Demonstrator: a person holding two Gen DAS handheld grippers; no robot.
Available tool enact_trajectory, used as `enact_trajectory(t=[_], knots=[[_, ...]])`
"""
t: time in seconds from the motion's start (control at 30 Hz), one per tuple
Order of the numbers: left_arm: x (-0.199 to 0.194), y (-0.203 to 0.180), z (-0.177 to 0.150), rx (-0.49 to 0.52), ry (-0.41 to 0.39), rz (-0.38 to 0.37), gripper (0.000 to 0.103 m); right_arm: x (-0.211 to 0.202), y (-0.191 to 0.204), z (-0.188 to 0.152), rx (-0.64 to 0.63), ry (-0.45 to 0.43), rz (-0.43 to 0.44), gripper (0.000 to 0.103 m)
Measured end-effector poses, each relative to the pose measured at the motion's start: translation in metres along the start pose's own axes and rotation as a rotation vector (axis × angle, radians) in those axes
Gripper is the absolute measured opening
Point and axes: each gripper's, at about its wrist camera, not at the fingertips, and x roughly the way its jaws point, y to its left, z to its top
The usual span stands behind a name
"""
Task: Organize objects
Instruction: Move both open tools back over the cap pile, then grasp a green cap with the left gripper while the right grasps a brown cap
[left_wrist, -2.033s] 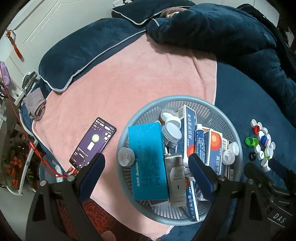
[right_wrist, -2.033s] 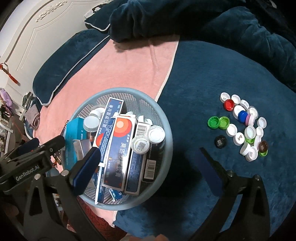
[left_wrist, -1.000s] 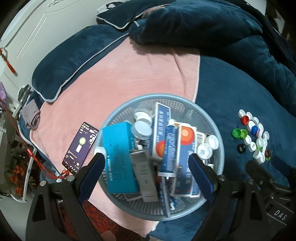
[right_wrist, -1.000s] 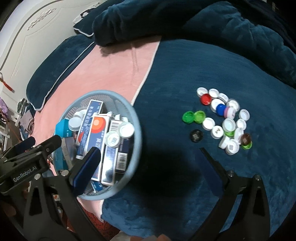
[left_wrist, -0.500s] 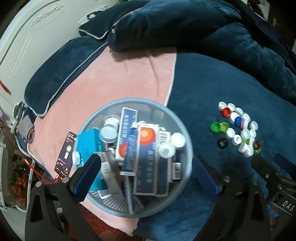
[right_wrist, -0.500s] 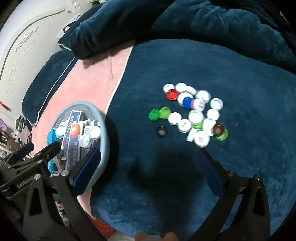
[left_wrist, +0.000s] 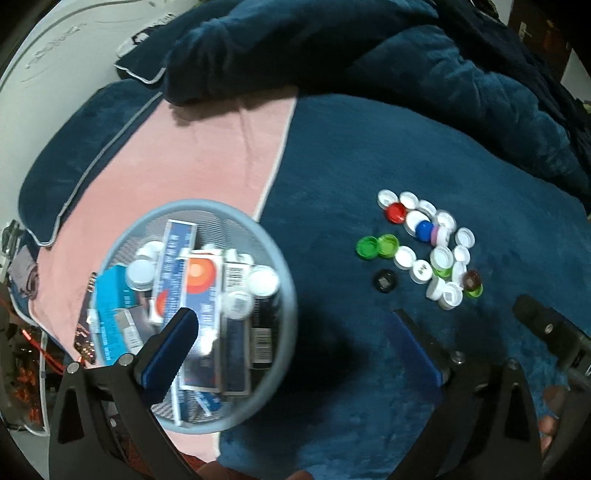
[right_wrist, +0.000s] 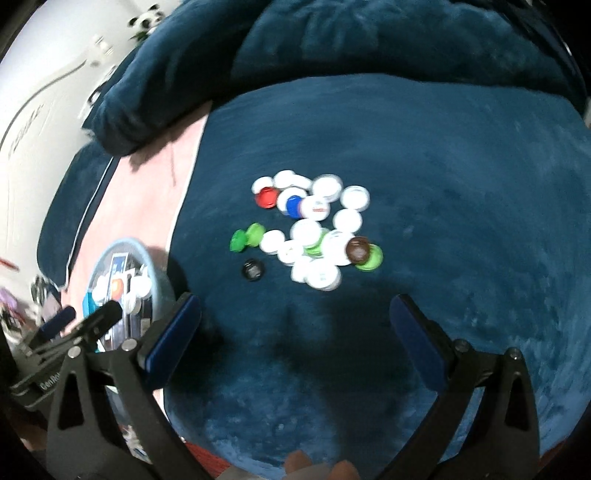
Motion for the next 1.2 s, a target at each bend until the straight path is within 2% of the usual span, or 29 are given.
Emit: enact_trajectory(t=[0.3, 0.47, 0.67, 0.8, 0.97, 1.2], knots=[[0.041, -0.022, 0.011, 0.025, 0.075, -0.003, 0.102, 0.02, -0.057, 0.015, 0.064, 0.049, -0.086, 0.103], [0.059, -0.027, 0.02, 0.022, 0.085, -0.001, 0.102, 0.045, -0.081, 0.023, 0.142, 0.092, -0.085, 0.103], [0.074, -0.037, 0.03, 0.03, 0.078, -0.021, 0.102, 0.08, -0.083, 0.027, 0.18, 0.165, -0.076, 0.102], [0.091, -0.038, 0.036, 0.024, 0.092, -0.019, 0.102, 0.093, -0.077, 0.029, 0.182, 0.182, -0.078, 0.101], [0.113, -0.045, 0.045, 0.009, 0.115, -0.06, 0.101, 0.099, -0.074, 0.033, 0.217, 0.18, -0.073, 0.101], [0.146, -0.062, 0.054, 0.041, 0.161, -0.088, 0.085, 0.102, -0.071, 0.036, 0.244, 0.172, -0.075, 0.101]])
